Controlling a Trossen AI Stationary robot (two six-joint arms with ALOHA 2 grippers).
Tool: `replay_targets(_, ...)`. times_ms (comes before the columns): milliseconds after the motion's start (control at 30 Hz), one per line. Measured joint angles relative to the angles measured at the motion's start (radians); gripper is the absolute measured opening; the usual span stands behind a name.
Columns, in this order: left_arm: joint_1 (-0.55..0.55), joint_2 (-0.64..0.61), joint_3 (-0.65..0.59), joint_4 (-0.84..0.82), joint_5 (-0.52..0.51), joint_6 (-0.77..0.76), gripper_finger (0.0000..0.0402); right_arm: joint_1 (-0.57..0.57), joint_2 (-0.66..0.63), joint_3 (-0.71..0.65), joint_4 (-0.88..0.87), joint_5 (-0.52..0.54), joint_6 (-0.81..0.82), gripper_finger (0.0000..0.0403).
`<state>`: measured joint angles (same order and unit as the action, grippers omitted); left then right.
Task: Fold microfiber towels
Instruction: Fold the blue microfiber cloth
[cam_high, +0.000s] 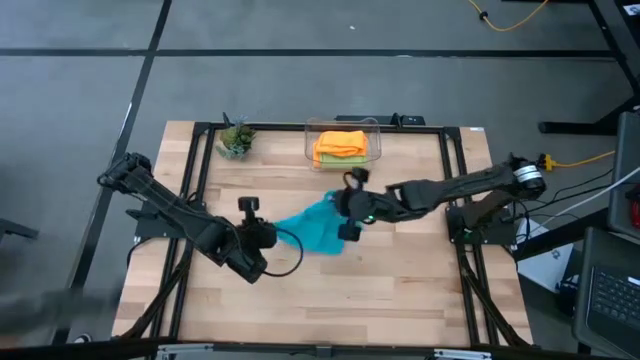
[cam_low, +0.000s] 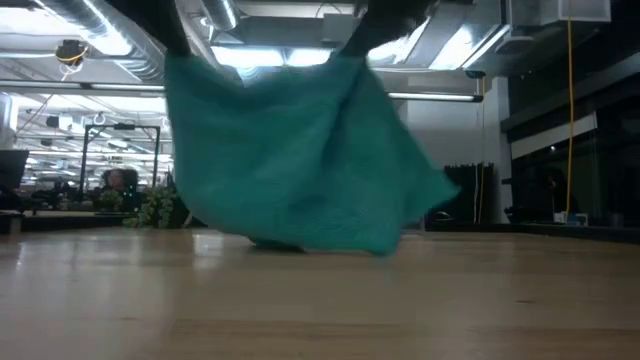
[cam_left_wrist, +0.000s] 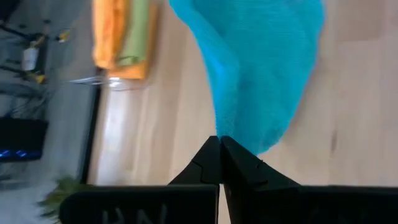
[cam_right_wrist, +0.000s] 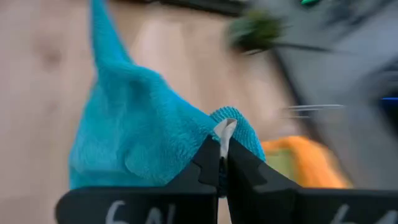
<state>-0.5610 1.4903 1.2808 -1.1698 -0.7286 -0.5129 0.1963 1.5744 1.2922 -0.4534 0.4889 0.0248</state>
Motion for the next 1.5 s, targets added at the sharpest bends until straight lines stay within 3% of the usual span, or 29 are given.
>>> replay_targets(133, 0.0, 0.0, 0.059, -0.111, -0.051, -0.078, 0.0, 0.048, -0.052, 0.0, -0.003, 0.265, -0.001, 0.0008)
replay_targets(200, 0.0, 0.0, 0.074, -0.161, -0.073, -0.133, 0.0, 0.064, -0.067, 0.0, -0.01, 0.327, -0.003, 0.001)
replay_targets(300, 0.001, 0.0, 0.082, -0.207, -0.078, -0.178, 0.0, 0.078, -0.079, 0.0, -0.049, 0.234, 0.018, 0.0011)
replay_targets(467, 0.004, 0.0, 0.081, -0.229, -0.089, -0.189, 0.0, 0.096, -0.075, 0.0, -0.084, 0.232, 0.08, 0.0007)
replay_targets(600, 0.005, 0.0, 0.081, -0.224, -0.09, -0.193, 0.0, 0.098, -0.075, -0.001, -0.103, 0.056, 0.131, 0.0007)
replay_targets(700, -0.007, 0.001, 0.087, -0.195, -0.073, -0.195, 0.0, 0.128, -0.075, -0.001, -0.103, 0.033, 0.132, 0.0007)
replay_targets(900, -0.05, 0.001, 0.214, -0.113, -0.007, -0.219, 0.0, 0.192, -0.098, 0.048, -0.171, -0.083, 0.208, 0.0007)
replay_targets(1133, -0.09, 0.0, 0.356, 0.012, 0.085, -0.219, 0.0, 0.275, -0.099, 0.121, -0.188, -0.082, 0.196, 0.0007)
replay_targets(1267, -0.095, 0.003, 0.356, 0.019, 0.164, -0.247, 0.0, 0.294, -0.098, 0.104, -0.209, -0.065, 0.219, 0.0007)
replay_targets(1500, -0.049, 0.047, 0.283, 0.01, 0.176, -0.272, 0.0, 0.252, -0.089, -0.053, -0.15, 0.021, 0.367, 0.0007)
